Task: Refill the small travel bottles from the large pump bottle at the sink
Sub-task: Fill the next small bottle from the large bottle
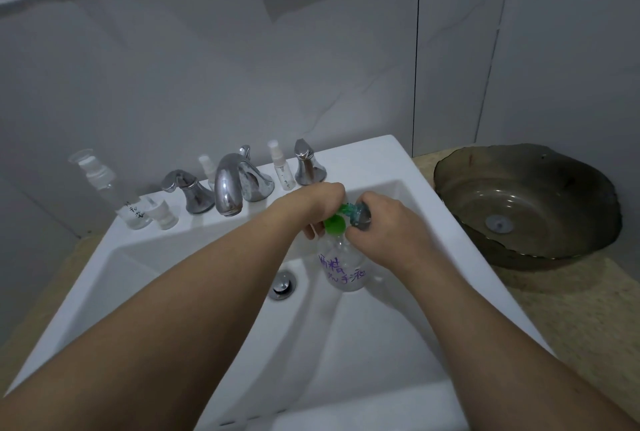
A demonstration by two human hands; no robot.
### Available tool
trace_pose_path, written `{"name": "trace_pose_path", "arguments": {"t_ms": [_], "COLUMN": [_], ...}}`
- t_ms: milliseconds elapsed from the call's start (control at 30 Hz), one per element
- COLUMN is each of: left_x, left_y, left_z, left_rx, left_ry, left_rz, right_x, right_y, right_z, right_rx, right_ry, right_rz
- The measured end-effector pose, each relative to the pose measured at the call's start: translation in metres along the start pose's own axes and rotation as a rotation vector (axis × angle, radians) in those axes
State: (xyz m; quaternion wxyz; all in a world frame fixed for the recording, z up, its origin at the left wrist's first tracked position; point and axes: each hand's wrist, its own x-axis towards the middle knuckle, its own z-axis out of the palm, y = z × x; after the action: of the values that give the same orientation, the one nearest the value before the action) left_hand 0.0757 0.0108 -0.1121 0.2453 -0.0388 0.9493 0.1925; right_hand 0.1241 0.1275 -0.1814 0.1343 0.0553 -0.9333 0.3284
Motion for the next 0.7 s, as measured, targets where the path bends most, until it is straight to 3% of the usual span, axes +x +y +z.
{"name": "trace_pose_path", "arguments": {"t_ms": [367,600,700], "left_x": [-0.01,0.009,0.01], "left_y": [0.004,0.002,-0.001], "left_z": [-0.004,0.006,0.011], "left_rx": [-0.03,0.031,0.146], "left_ry": [-0.054,0.05,0.184], "left_rz": [-0.058,-0.013,0.059], "right_x": [0.0,0.0,0.0], "right_y": [-0.003,0.0,0.0], "right_z": [-0.003,-0.001,0.001], "right_rx": [0.015,0.0,-0.026], "right_ry": [0.0,-0.005,-0.028], "right_rz": [0.001,0.002,0.02]}}
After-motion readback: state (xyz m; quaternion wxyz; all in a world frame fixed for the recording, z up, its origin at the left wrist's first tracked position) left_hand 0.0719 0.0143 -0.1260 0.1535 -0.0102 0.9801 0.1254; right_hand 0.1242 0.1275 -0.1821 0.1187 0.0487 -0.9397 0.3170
